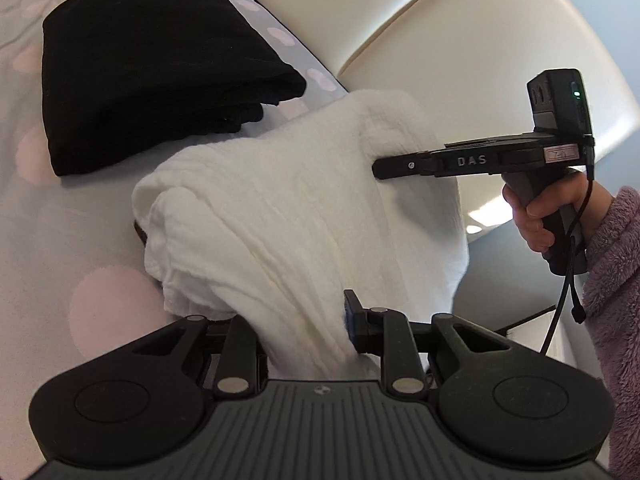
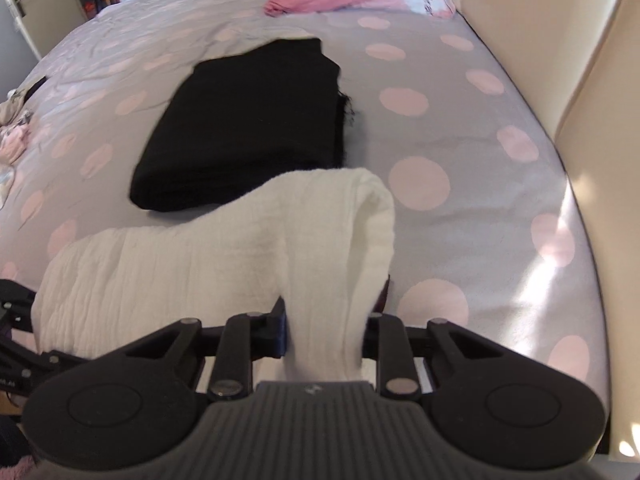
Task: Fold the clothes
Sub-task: 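Lift and fold the held muslin over onto itself with both tools, then lay the folded muslin beside the black garment and open both tools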
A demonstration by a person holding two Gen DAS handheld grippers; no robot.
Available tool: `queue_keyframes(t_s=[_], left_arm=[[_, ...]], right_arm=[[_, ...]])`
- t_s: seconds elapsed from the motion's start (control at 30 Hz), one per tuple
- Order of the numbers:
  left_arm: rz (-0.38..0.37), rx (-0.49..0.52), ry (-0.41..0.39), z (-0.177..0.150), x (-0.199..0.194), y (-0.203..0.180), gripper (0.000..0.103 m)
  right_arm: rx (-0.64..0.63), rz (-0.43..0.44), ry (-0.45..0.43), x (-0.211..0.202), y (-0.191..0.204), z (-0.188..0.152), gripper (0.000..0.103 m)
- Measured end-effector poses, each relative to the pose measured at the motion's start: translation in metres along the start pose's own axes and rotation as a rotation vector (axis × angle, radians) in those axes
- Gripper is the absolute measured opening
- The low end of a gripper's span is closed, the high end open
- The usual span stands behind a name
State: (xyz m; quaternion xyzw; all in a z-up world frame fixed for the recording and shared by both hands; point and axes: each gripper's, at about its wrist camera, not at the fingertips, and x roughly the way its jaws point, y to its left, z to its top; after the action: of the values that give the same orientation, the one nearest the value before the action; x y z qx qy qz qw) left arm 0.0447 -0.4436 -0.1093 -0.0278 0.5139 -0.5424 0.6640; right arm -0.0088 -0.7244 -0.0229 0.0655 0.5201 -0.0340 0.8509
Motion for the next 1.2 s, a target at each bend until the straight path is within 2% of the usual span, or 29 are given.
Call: queue_keyframes(t_s=[0.13,0.27,0.33,0.4,0.43,0.57,0.63,0.7,0.73,0.77,0.9,0.97,1.03,1.2], left_arm=[[0.025,-0.008,0.019,0.001,0.010,0.013,0.021],[0.015,-0.021,0.033,0.002,0.007,0.012,0.024],[0.020,-0.028,0.045,0.007,0.000,0.004,0.029],[0.049,-0.008,0.049,0.009,-0.010,-0.002,0.040],[0.069,0.013,0.051,0.009,-0.016,-0.006,0.042],[0.141,0.131,0.039,0.004,-0.047,-0.023,0.041],[0.160,0.178,0.011,0.001,-0.063,-0.029,0.035],[0.153,0.211,-0.029,0.000,-0.073,-0.035,0.031],[0.144,0.225,-0.054,0.002,-0.075,-0.039,0.030],[0.137,0.238,-0.072,0.004,-0.074,-0.044,0.030],[0.128,0.282,-0.087,0.008,-0.065,-0.059,0.030],[0.168,0.303,-0.059,0.006,-0.054,-0.061,0.030],[0.205,0.311,-0.022,0.004,-0.038,-0.056,0.029],[0.214,0.292,0.043,0.000,-0.008,-0.036,0.029]], right_arm=[[0.071,-0.016,-0.015,0.026,-0.013,-0.005,0.028],[0.087,-0.059,-0.022,0.034,-0.011,-0.011,0.042],[0.081,-0.072,-0.035,0.031,-0.007,-0.011,0.044],[0.088,-0.106,-0.058,0.020,-0.004,-0.011,0.052],[0.093,-0.122,-0.073,0.013,-0.003,-0.011,0.053],[0.100,-0.182,-0.169,-0.024,0.006,-0.020,0.053],[0.090,-0.210,-0.231,-0.047,0.013,-0.030,0.050],[0.083,-0.214,-0.264,-0.064,0.020,-0.043,0.042],[0.080,-0.208,-0.275,-0.072,0.024,-0.050,0.030],[0.076,-0.198,-0.278,-0.079,0.028,-0.058,0.023],[0.047,-0.233,-0.238,-0.084,0.046,-0.089,0.019],[0.042,-0.261,-0.201,-0.078,0.049,-0.103,0.019],[0.057,-0.285,-0.170,-0.065,0.044,-0.114,0.019],[0.123,-0.294,-0.134,-0.034,0.018,-0.132,0.019]])
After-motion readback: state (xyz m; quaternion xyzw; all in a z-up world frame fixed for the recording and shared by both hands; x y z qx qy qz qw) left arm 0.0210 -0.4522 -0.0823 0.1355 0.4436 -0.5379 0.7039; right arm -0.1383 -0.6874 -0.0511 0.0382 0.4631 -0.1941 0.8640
